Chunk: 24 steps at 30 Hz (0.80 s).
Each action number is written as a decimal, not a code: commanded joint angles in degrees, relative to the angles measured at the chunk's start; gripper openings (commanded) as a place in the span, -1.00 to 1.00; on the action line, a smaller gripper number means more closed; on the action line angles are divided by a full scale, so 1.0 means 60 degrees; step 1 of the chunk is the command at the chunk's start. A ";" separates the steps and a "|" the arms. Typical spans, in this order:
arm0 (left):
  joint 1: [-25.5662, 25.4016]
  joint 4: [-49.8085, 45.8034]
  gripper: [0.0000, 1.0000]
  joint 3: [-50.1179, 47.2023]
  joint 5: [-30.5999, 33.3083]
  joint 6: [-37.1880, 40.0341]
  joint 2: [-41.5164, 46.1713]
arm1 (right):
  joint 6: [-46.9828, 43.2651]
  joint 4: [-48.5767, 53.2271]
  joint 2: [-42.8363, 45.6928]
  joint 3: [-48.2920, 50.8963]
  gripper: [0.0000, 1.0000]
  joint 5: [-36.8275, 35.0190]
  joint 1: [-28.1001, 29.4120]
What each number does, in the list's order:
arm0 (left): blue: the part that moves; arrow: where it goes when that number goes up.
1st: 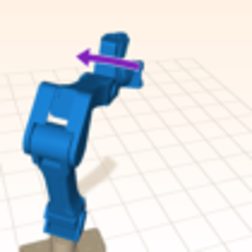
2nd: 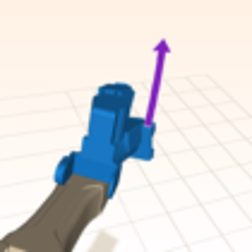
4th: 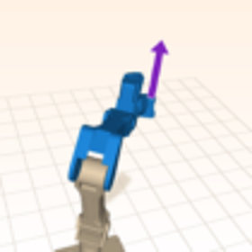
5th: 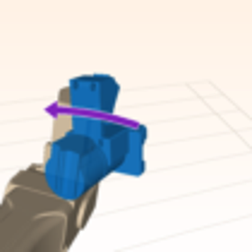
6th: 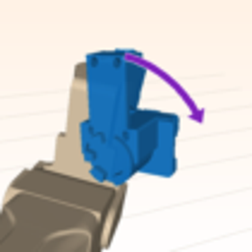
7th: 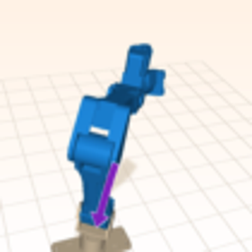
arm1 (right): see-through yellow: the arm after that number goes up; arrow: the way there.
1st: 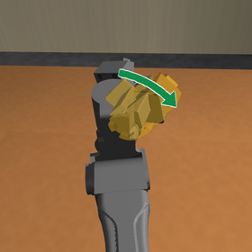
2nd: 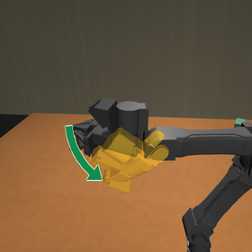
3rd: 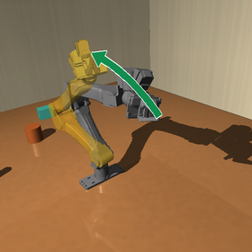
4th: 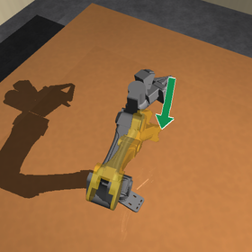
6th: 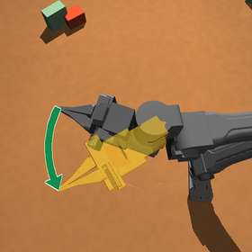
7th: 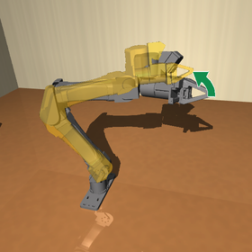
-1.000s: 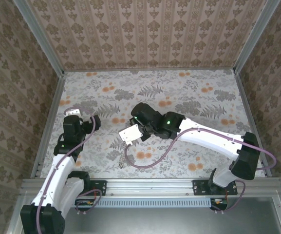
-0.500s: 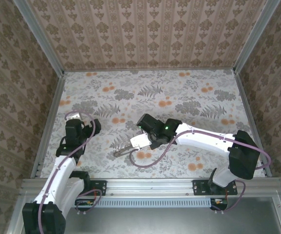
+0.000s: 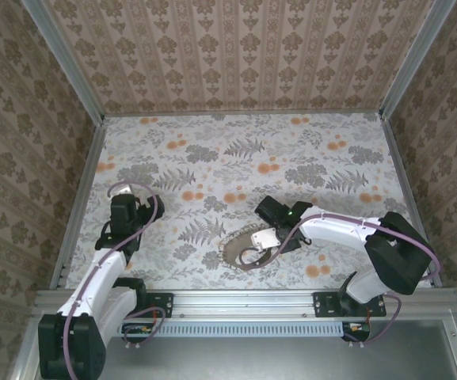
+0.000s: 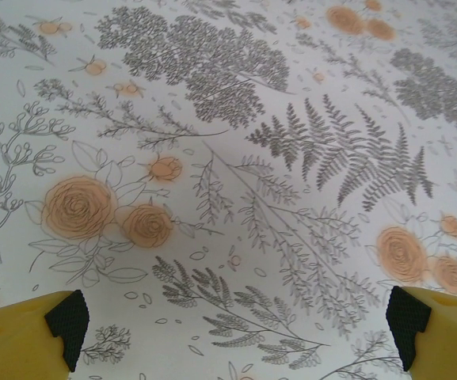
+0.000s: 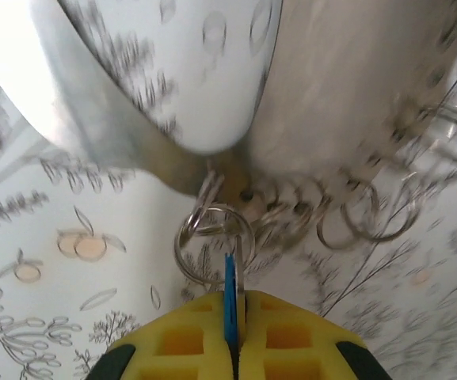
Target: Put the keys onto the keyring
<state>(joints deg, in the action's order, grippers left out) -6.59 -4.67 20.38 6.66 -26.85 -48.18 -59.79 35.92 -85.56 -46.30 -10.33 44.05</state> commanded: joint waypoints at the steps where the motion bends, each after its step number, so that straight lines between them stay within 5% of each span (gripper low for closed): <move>1: 0.0088 0.0278 1.00 -0.0116 0.0495 -0.0158 -0.0097 | -0.0043 -0.0393 0.0020 0.0056 -0.77 -0.0189 -0.0455; 11: 0.0087 0.0411 1.00 0.0125 0.0450 0.0219 0.0154 | 0.0201 -0.0093 0.0715 -0.0147 -0.37 -0.0198 -0.1586; 18: -0.0124 0.0624 1.00 0.1098 -0.0557 0.2930 0.0155 | 0.1743 -0.1401 0.3077 -0.0383 -0.17 0.1657 -0.2439; 20: -0.0265 0.0530 1.00 0.1394 -0.0757 0.3227 0.0151 | 0.2597 -0.2135 0.4031 -0.0398 0.98 0.2453 -0.2852; 24: -0.0600 -0.0014 1.00 0.2184 -0.1609 0.3924 0.0149 | 0.5315 -0.4895 0.5831 0.0035 0.99 0.3661 -0.4104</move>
<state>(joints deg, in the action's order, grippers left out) -8.91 -3.01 29.95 1.85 -9.80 -48.14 -42.44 20.25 -55.81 -46.57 3.53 23.35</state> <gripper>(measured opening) 0.999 0.990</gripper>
